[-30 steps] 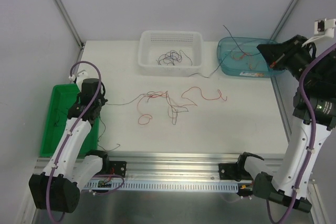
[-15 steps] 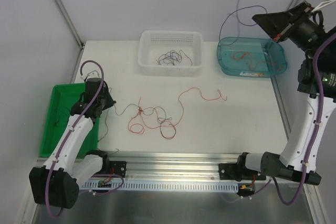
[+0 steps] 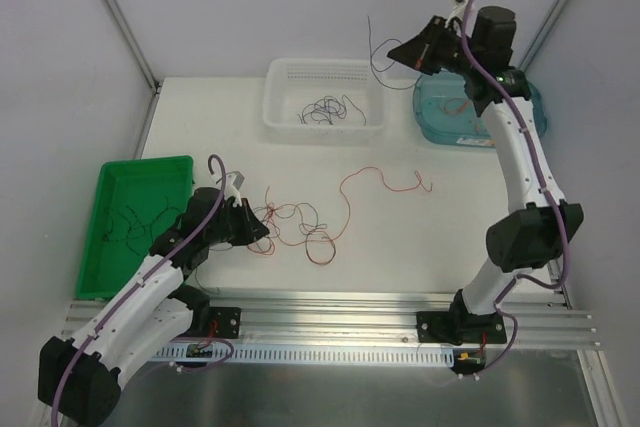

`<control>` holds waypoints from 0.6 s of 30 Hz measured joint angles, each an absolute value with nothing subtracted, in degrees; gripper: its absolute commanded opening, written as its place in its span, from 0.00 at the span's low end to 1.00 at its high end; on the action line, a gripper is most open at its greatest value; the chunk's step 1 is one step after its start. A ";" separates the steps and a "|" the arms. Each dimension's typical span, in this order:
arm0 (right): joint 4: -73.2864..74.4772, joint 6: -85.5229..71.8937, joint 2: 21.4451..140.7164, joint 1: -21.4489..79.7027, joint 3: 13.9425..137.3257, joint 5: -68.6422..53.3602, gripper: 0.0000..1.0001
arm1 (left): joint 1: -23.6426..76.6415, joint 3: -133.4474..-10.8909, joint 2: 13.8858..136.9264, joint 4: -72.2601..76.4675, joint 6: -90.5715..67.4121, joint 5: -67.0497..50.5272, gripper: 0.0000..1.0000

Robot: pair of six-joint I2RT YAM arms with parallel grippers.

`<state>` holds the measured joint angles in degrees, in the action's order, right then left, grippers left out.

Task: Untangle the cables
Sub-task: Untie the cable, then place the cable in the bin.

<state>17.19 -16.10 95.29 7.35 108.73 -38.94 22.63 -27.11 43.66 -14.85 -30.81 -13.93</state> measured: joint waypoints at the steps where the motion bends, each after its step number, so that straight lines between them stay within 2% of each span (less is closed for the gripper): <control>1: 16.29 -15.81 97.23 8.43 108.75 -37.98 0.01 | 22.94 -26.26 42.72 -14.87 -31.11 -14.57 0.00; 10: 8.99 -13.61 114.61 13.23 116.07 -32.82 0.01 | 23.22 -24.38 35.97 -12.88 -32.95 -16.69 0.00; 11: 8.01 -13.28 116.64 13.52 117.05 -32.14 0.04 | 23.22 -24.36 36.03 -12.69 -33.08 -16.73 0.00; 12: 7.20 -12.93 118.52 13.82 117.71 -31.46 0.19 | 23.22 -24.29 36.16 -12.64 -33.26 -16.84 0.00; 14: 6.20 -12.27 121.80 14.35 118.06 -29.95 0.36 | 23.22 -23.88 36.34 -12.40 -33.47 -17.10 0.00; 15: 6.17 -11.66 123.04 14.63 118.06 -29.23 0.49 | 23.22 -23.66 36.40 -12.45 -33.52 -17.12 0.00; 18: 7.16 -10.02 125.82 15.51 117.89 -27.83 0.61 | 23.22 -23.46 36.42 -12.62 -33.61 -17.12 0.00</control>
<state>7.16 -10.02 125.82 15.51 117.89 -27.83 23.22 -23.46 36.42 -12.62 -33.61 -17.12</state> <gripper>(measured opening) 0.520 0.006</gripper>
